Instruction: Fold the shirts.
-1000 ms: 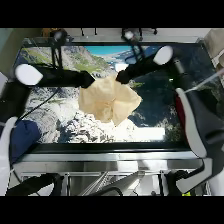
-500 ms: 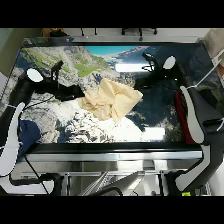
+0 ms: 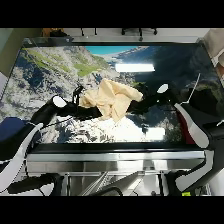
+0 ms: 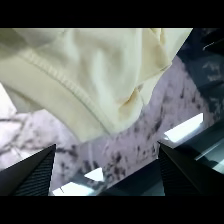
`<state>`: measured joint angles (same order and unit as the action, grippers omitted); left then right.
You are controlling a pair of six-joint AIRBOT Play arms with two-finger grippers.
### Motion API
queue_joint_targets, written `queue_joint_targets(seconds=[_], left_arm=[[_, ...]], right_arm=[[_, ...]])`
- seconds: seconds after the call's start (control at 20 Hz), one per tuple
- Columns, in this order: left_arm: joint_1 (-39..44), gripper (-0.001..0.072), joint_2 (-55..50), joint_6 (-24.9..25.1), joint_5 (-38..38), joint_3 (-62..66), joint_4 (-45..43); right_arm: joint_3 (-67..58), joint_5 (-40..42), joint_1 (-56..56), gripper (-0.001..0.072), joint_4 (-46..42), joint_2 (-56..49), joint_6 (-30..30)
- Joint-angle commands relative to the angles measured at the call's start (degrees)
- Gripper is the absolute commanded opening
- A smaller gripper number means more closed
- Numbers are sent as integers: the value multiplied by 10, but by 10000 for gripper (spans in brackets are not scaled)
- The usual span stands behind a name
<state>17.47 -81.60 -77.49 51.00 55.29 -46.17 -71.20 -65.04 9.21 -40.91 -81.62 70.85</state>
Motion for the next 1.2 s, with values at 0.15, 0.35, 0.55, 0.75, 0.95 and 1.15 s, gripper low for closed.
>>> queue_joint_targets(seconds=[0.15, 0.35, 0.55, 0.75, 0.95, 1.15], left_arm=[[39, 687, -83, 1, -49, 33, 12], [38, 520, -102, 0, -63, 54, 12], [36, 14, -107, 1, -57, 78, 11], [23, 15, -101, 8, -9, 107, 7], [-12, 13, -9, 16, 56, 177, 7], [-45, 13, 129, 10, 141, 331, 7]], right_arm=[[31, 105, 62, 414, 37, -21, -10], [31, 117, 71, 365, 70, -31, -33], [31, 112, 73, 98, 136, -30, -77], [30, 90, 65, 23, 137, -7, -93], [-25, 3, 1, 22, 151, 91, -94], [-184, -77, -103, 22, 225, 216, -100]])
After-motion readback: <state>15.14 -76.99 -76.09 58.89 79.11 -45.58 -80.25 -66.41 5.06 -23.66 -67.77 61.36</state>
